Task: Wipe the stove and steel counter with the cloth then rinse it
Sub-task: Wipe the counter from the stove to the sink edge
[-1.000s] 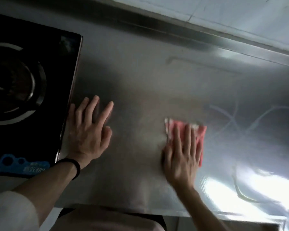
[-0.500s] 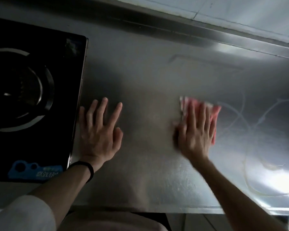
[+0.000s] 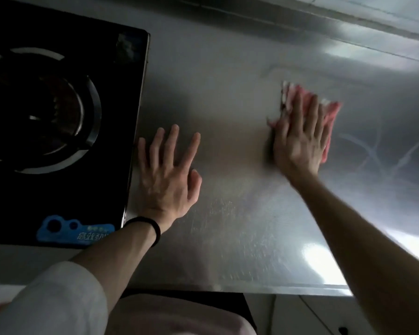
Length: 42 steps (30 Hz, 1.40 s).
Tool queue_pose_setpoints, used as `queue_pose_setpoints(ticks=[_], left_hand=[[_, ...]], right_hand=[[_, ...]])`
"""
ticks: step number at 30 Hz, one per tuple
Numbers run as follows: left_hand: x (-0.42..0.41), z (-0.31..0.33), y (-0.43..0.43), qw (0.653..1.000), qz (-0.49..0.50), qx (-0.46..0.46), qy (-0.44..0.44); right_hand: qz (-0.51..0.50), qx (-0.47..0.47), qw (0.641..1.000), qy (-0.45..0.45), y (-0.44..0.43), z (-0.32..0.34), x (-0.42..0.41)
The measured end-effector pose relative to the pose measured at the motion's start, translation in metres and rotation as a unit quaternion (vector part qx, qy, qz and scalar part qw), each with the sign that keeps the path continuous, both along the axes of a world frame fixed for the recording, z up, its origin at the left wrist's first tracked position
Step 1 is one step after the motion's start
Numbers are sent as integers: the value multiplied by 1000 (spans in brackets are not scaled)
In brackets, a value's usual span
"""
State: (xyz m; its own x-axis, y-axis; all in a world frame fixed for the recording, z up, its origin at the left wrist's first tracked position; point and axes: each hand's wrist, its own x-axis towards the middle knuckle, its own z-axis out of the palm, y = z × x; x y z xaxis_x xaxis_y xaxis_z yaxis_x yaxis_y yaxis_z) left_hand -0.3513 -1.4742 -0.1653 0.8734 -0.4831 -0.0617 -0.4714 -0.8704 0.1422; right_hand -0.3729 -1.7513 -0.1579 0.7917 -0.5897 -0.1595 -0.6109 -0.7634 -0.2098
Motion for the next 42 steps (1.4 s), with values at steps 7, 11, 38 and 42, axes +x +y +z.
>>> queue_pose_setpoints(ticks=[7,11,38,42], left_hand=[[0,-2,2,1000,-6,9,8],[1,0,2,1000,-10,22,14],[-22,22,-117,998,7,-38,48],[-36,6,-174,998,-7,-24,63]], right_hand=[[6,10,999,50,133,20,-225],[-25,21,996,77,160,18,-242],[-14,12,997,71,-27,20,-338],[4,11,997,72,-24,17,-332]])
